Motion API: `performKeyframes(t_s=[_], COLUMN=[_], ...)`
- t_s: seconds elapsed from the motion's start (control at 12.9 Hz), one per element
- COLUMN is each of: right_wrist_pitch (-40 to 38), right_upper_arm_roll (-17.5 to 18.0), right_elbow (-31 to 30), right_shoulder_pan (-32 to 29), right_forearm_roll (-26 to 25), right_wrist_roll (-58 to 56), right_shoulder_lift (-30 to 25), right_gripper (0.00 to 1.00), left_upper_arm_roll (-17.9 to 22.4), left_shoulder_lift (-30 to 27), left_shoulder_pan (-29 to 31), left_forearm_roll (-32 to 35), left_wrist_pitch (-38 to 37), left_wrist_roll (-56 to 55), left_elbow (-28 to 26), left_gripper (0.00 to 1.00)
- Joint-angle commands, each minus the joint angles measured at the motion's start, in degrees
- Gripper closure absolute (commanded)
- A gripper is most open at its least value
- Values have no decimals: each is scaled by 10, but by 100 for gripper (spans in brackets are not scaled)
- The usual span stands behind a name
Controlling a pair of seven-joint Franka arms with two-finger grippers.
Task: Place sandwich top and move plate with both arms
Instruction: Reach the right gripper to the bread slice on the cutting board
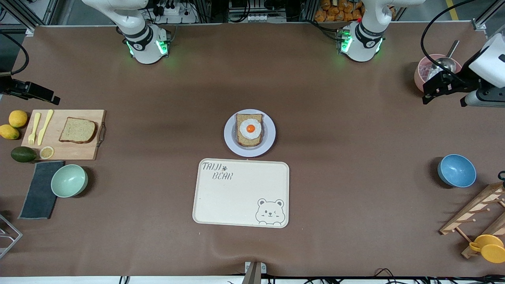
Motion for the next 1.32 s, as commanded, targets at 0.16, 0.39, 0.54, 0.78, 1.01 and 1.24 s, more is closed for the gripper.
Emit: performKeyframes(t_s=[0.16, 0.39, 0.54, 0.78, 1.01, 1.24], right_wrist_pitch=[53, 116, 223, 338, 381, 429], right_upper_arm_roll=[-32, -70, -118, -145, -187, -242], right_elbow=[-77, -146, -229, -312, -341, -363], right_shoulder_pan=[-5, -6, -5, -7, -7, -8], right_forearm_roll=[6, 1, 1, -1, -6, -2], right_wrist_roll=[-77, -124, -211, -265, -287, -378], right_shoulder_lift=[-17, -21, -21, -15, 5, 37], right_gripper=[0, 0, 0, 0, 0, 0], left_upper_arm_roll=[-4, -4, -4, -3, -1, 0], left_shoulder_lift=[27, 68, 94, 115, 114, 108], left_shoulder_pan=[2, 2, -5, 3, 5, 5], left_forearm_roll=[-23, -48, -55, -93, -95, -96], left_wrist_pitch=[-17, -8, 12, 50, 58, 57], left_wrist_roll=[-6, -2, 28, 59, 68, 70], left_elbow=[2, 3, 5, 6, 7, 8], left_gripper=[0, 0, 0, 0, 0, 0])
